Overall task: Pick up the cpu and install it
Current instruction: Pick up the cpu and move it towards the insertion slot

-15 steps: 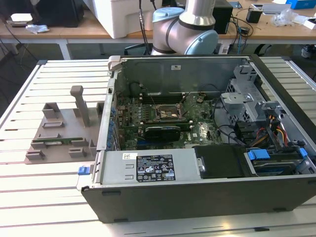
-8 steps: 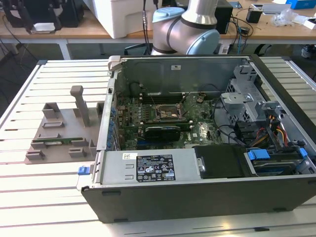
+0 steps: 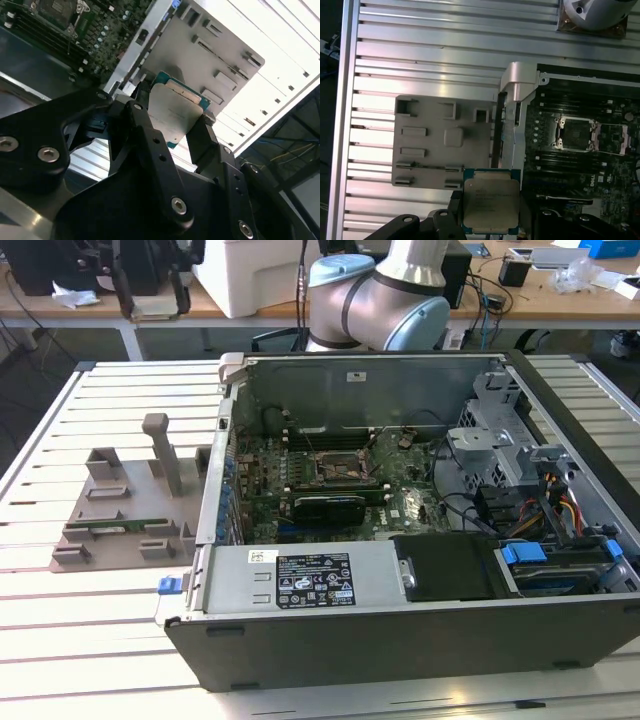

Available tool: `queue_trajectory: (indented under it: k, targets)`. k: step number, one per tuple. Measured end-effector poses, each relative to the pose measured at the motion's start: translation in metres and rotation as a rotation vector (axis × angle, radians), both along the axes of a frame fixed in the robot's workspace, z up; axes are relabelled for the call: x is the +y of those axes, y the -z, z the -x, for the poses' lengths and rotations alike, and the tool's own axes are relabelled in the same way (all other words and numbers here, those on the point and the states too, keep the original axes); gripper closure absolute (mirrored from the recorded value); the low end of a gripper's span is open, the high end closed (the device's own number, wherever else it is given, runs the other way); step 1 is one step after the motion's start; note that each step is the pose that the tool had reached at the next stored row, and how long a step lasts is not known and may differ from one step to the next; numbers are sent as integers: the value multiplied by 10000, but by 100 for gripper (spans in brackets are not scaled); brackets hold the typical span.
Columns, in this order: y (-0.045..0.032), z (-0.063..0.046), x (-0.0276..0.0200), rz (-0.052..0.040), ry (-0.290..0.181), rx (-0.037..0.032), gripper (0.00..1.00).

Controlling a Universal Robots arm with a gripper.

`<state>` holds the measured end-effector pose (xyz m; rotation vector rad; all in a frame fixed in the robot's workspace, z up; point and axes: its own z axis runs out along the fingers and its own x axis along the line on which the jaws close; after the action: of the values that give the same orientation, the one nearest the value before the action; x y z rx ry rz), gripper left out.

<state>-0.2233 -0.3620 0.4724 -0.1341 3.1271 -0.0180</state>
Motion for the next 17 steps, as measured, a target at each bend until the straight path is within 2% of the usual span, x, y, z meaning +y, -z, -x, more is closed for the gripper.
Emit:
queue_trajectory:
  k: [4,6,12,13,14,16,17]
  targets:
    - [100,-360,0,-1,-1,53,46]
    - [132,-446,0,-1,-2,66,46]
    - [249,-807,0,-7,-1,103,46]
    - [260,-872,0,-45,0,104,46]
    - [267,-937,-1,-162,-1,108,46]
    - [277,-995,-1,-328,-2,109,46]
    - [286,-1025,-2,-375,-3,111,46]
